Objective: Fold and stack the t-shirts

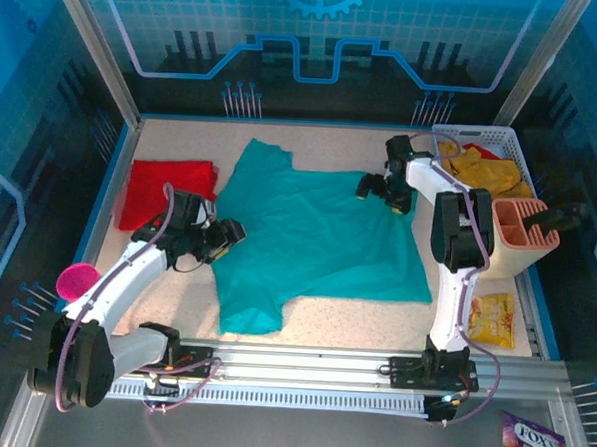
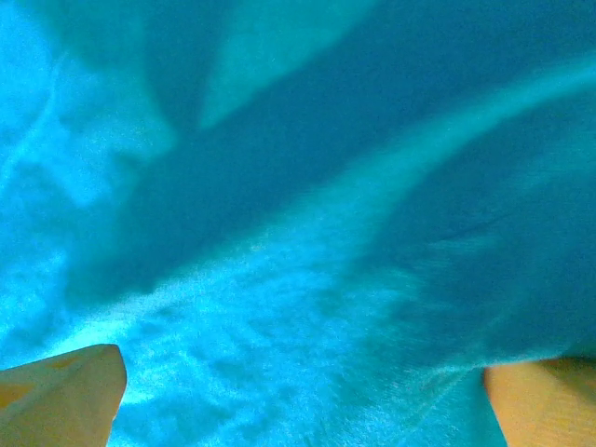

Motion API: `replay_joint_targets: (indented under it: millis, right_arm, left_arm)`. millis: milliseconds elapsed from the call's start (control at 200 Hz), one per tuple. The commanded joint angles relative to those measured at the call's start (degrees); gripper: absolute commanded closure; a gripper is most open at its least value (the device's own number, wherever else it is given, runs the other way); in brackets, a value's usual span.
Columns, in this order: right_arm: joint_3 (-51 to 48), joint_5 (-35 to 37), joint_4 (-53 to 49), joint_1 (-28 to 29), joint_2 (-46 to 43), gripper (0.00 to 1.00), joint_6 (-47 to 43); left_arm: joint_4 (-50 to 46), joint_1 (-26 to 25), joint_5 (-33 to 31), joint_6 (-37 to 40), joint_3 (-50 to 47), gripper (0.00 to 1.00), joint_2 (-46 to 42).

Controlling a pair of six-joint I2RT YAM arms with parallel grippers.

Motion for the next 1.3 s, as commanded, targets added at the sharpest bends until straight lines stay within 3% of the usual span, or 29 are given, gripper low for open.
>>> replay_joint_targets:
  millis: [0,140,335,485,685,835,1036,1291]
  right_arm:
    - [7.86,1.87,-6.49,-1.40,5.08,0.00,-0.62]
    - [8.78,-1.29,-5.95,-2.02,3.13,0.00,-1.51]
    - [-4.35,-4.96,-2.00,-2.06,-12.59,0.00,-2.54]
    - [-16.74,-6.40,-1.89,-2.00,-25.41,0.00,-0.89]
    - [-32.30,-1.23,-8.01,-2.16,-40.54,0.00,3.44]
    - [-40.87,1.95,-10.85,-4.39,-51.12,0.07,6.22]
    - [-48.43,3.69,-10.70,-8.86,-54.14,0.11,4.93]
    - [-54.30,2.21,-6.70,-15.03,-55.15,0.14,4.57]
  left_arm:
    - [-2.79,-0.34,-1.29,-0.12,-1.71,0.38,-1.31]
    - [-3.62,-0.34,-0.34,-0.07,-1.23,0.40,-0.41]
    - [-8.01,-1.27,2.01,-2.26,-4.65,0.44,-3.80]
    - [-15.51,-4.47,-1.68,-6.06,-7.01,0.43,-11.08]
    - [-19.48,-9.81,-3.12,-12.61,-11.39,0.43,-19.04]
    - [-20.66,-15.57,-4.87,-17.89,-14.64,0.43,-22.12]
    - [-16.36,-23.28,-6.00,-25.69,-17.87,0.48,-25.56]
    - [-15.77,-32.79,-9.87,-30.13,-17.88,0.51,-23.02]
